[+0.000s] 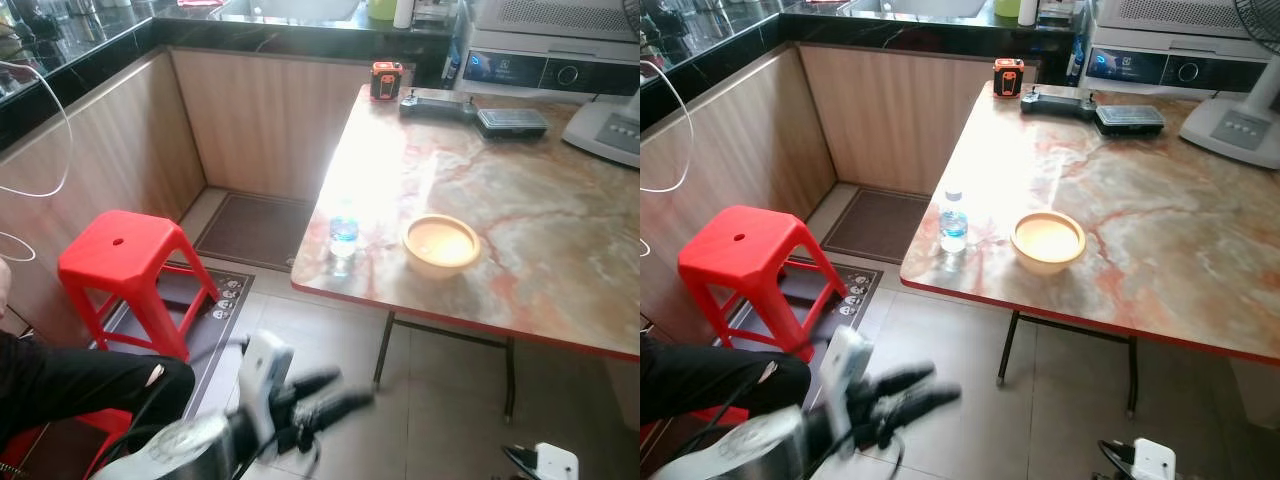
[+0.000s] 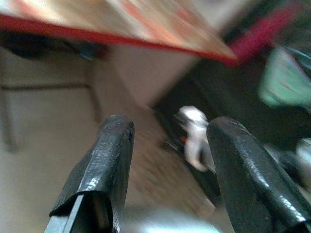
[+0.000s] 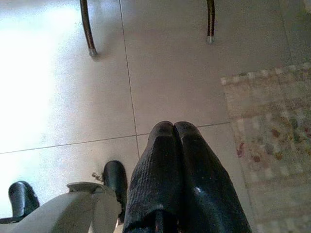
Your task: Restocking fridge
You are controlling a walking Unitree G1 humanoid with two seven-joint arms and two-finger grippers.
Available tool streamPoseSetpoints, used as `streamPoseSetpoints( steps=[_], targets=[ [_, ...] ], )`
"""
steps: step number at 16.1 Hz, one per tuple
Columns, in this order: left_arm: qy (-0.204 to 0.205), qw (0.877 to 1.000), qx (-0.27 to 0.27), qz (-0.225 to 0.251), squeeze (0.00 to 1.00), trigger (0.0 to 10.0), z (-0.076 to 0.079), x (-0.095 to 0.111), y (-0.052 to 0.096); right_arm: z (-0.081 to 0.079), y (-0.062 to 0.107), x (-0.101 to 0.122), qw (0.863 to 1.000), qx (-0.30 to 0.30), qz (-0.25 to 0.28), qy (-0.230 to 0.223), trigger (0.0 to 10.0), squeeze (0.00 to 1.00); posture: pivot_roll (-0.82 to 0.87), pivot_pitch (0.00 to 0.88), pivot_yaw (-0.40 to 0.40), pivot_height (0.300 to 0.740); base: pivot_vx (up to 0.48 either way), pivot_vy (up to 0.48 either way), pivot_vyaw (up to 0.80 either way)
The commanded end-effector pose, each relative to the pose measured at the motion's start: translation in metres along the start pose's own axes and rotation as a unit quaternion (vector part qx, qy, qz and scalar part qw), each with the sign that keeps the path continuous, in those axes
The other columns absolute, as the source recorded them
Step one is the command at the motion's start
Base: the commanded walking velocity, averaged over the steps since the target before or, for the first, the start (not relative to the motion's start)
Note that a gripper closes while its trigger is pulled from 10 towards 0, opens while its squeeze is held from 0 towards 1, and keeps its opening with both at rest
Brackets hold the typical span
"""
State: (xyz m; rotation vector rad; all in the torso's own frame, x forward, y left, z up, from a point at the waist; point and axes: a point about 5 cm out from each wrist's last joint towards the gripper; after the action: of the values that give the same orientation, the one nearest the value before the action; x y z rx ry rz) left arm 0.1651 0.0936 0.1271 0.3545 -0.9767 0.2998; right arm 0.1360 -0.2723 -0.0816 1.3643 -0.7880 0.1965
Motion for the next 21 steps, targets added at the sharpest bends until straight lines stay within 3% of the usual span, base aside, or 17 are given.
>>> streamPoseSetpoints(
  steps=[1,3,4,5,6,7,8,9,10,11,12,13,14,16,18,19,21],
  targets=[
    [0.012,0.997,-0.072,-0.033,0.0,10.0,0.016,-0.004,0.014,0.001,0.001,-0.004,1.0,-0.005,-0.005,0.0,10.0,0.0,0.08,0.065,-0.02,0.74,0.0,0.0,0.0],
    [0.019,0.989,-0.112,-0.1,0.0,10.0,0.025,-0.021,0.036,-0.004,0.001,-0.008,1.0,0.0,-0.006,0.006,10.0,0.0,0.09,0.071,-0.018,0.74,0.0,0.0,0.0],
    [0.042,0.981,-0.125,-0.141,0.0,10.0,0.028,-0.032,0.056,-0.006,0.001,-0.007,1.0,0.003,-0.004,0.008,10.0,0.0,0.11,0.08,-0.018,0.74,0.0,0.0,0.0],
    [0.038,0.963,-0.155,-0.217,0.0,10.0,0.034,-0.046,0.085,-0.008,0.0,-0.006,1.0,0.004,-0.002,0.013,10.0,0.0,0.12,0.082,-0.021,0.74,0.0,0.0,0.0],
    [0.024,0.947,-0.173,-0.27,0.0,10.0,0.036,-0.053,0.101,-0.008,0.0,-0.005,1.0,0.005,-0.001,0.015,10.0,0.0,0.13,0.086,-0.028,0.74,0.0,0.0,0.0],
    [-0.05,0.875,-0.213,-0.432,0.0,10.0,0.033,-0.065,0.145,-0.008,0.0,-0.003,1.0,0.009,0.0,0.023,10.0,0.0,0.15,0.084,-0.037,0.74,0.0,0.0,0.0],
    [-0.068,0.85,-0.228,-0.469,0.0,10.0,0.031,-0.064,0.157,-0.008,-0.001,-0.002,1.0,0.01,0.001,0.026,10.0,0.0,0.16,0.084,-0.037,0.74,0.0,0.0,0.0],
    [-0.095,0.832,-0.208,-0.505,0.0,10.0,0.013,-0.046,0.173,-0.008,-0.001,0.001,1.0,0.011,0.004,0.028,10.0,0.0,0.17,0.088,-0.045,0.74,0.0,0.0,0.0],
    [-0.138,0.838,-0.162,-0.503,0.0,10.0,-0.01,-0.014,0.18,-0.008,-0.002,0.005,0.999,0.013,0.008,0.032,10.0,0.0,0.19,0.089,-0.055,0.74,0.0,0.0,0.0],
    [-0.24,0.863,-0.008,-0.444,0.0,10.0,-0.049,0.046,0.178,-0.01,-0.003,0.01,0.999,0.016,0.016,0.035,10.0,0.0,0.17,0.083,-0.05,0.74,0.0,0.0,0.0],
    [-0.298,0.881,0.105,-0.353,0.0,10.0,-0.072,0.083,0.169,-0.012,-0.004,0.012,0.999,0.017,0.019,0.03,10.0,0.0,0.16,0.078,-0.048,0.74,0.0,0.0,0.0],
    [-0.336,0.883,0.159,-0.287,0.0,10.0,-0.084,0.101,0.16,-0.013,-0.004,0.014,0.999,0.018,0.023,0.026,10.0,0.0,0.14,0.072,-0.045,0.74,0.0,0.0,0.0],
    [-0.381,0.87,0.202,-0.237,0.0,10.0,-0.093,0.112,0.148,-0.013,-0.004,0.015,0.999,0.019,0.026,0.023,10.0,0.0,0.12,0.067,-0.039,0.74,0.0,0.0,0.0],
    [-0.372,0.87,0.307,-0.101,0.0,10.0,-0.109,0.133,0.127,-0.008,-0.004,0.017,0.999,0.014,0.029,0.018,10.0,0.0,0.11,0.062,-0.031,0.74,0.0,0.0,0.0],
    [-0.396,0.845,0.36,0.024,0.0,10.0,-0.113,0.145,0.102,-0.004,-0.003,0.015,1.0,0.006,0.025,0.015,10.0,0.0,0.1,0.058,-0.032,0.74,0.0,0.0,0.0],
    [-0.378,0.838,0.381,0.096,0.0,10.0,-0.115,0.138,0.079,-0.006,-0.003,0.013,1.0,0.007,0.023,0.015,10.0,0.0,0.1,0.055,-0.028,0.74,0.0,0.0,0.0],
    [-0.339,0.834,0.407,0.157,0.0,10.0,-0.119,0.117,0.054,-0.009,-0.003,0.011,1.0,0.009,0.024,0.011,10.0,0.0,0.08,0.053,-0.024,0.74,0.0,0.0,0.0]
  ],
)
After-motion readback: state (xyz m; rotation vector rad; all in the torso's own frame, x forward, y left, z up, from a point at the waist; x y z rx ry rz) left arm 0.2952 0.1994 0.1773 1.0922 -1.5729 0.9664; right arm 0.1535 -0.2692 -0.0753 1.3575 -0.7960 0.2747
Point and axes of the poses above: a point about 5 cm out from each wrist's last joint towards the gripper, its own y axis pointing back from the gripper into the wrist, its own x axis along the axis of the wrist's last joint, z = x × y
